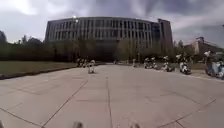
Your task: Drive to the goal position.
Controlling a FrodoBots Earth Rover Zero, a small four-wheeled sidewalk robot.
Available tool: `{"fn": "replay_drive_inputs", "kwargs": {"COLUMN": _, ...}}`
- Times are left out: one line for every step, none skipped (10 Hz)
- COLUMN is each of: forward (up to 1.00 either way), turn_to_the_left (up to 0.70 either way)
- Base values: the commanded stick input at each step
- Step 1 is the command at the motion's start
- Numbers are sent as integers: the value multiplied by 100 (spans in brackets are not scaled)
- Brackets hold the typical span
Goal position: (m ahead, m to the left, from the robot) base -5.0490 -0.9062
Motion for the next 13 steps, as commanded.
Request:
{"fn": "replay_drive_inputs", "kwargs": {"forward": 61, "turn_to_the_left": -25}}
{"fn": "replay_drive_inputs", "kwargs": {"forward": 61, "turn_to_the_left": -15}}
{"fn": "replay_drive_inputs", "kwargs": {"forward": 61, "turn_to_the_left": -5}}
{"fn": "replay_drive_inputs", "kwargs": {"forward": 61, "turn_to_the_left": -1}}
{"fn": "replay_drive_inputs", "kwargs": {"forward": 61, "turn_to_the_left": -1}}
{"fn": "replay_drive_inputs", "kwargs": {"forward": 61, "turn_to_the_left": -1}}
{"fn": "replay_drive_inputs", "kwargs": {"forward": 61, "turn_to_the_left": -1}}
{"fn": "replay_drive_inputs", "kwargs": {"forward": 61, "turn_to_the_left": -1}}
{"fn": "replay_drive_inputs", "kwargs": {"forward": 61, "turn_to_the_left": -1}}
{"fn": "replay_drive_inputs", "kwargs": {"forward": 62, "turn_to_the_left": -1}}
{"fn": "replay_drive_inputs", "kwargs": {"forward": 62, "turn_to_the_left": -1}}
{"fn": "replay_drive_inputs", "kwargs": {"forward": 62, "turn_to_the_left": -1}}
{"fn": "replay_drive_inputs", "kwargs": {"forward": 61, "turn_to_the_left": -1}}
